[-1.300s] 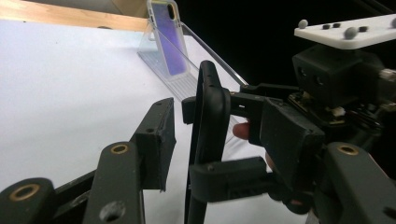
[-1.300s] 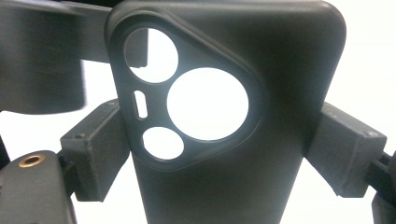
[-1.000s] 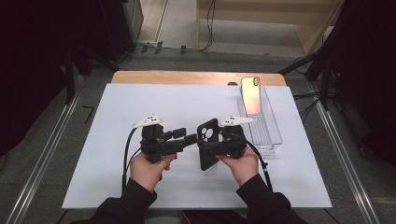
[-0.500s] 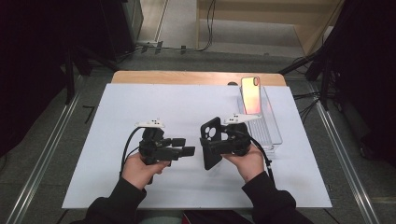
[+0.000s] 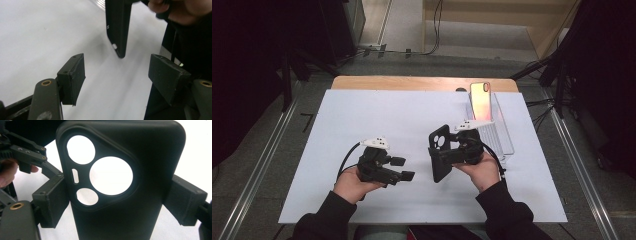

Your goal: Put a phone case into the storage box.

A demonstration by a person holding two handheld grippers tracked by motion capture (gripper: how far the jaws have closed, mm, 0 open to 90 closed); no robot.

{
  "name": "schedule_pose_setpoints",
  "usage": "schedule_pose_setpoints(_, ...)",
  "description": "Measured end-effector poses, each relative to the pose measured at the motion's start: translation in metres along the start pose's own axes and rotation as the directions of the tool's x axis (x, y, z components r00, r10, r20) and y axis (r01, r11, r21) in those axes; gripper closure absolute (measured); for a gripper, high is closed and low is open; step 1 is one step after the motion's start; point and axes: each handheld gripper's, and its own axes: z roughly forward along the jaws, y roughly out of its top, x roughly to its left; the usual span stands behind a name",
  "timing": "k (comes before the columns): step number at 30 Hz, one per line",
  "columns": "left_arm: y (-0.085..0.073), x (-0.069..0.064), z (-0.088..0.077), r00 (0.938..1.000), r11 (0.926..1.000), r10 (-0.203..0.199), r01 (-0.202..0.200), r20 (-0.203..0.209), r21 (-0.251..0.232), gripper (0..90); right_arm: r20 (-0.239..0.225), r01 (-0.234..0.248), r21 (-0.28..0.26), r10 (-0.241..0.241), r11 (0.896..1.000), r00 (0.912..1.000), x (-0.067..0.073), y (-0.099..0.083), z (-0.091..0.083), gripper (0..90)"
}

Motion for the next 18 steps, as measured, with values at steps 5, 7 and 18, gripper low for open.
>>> schedule_pose_setpoints(5,-0.01,0.004,-0.002,0.9991,0.9992,0.033,-0.032,-0.028,0.022,26.6,-0.014,0.018,0.016,-0.018,1.0,0.9997,-0.001,0.003,-0.004,12.2)
schedule_pose_setpoints(7,-0.014,0.005,-0.004,0.999,0.9991,0.033,-0.032,-0.03,0.028,26.6,-0.019,0.03,0.024,-0.029,0.999,0.9994,-0.002,0.006,-0.007,12.2)
schedule_pose_setpoints(18,-0.026,0.013,-0.014,0.9972,0.9999,0.01,-0.009,-0.074,0.013,26.6,-0.026,0.071,0.01,-0.071,0.997,0.9972,-0.002,0.021,-0.036,12.2)
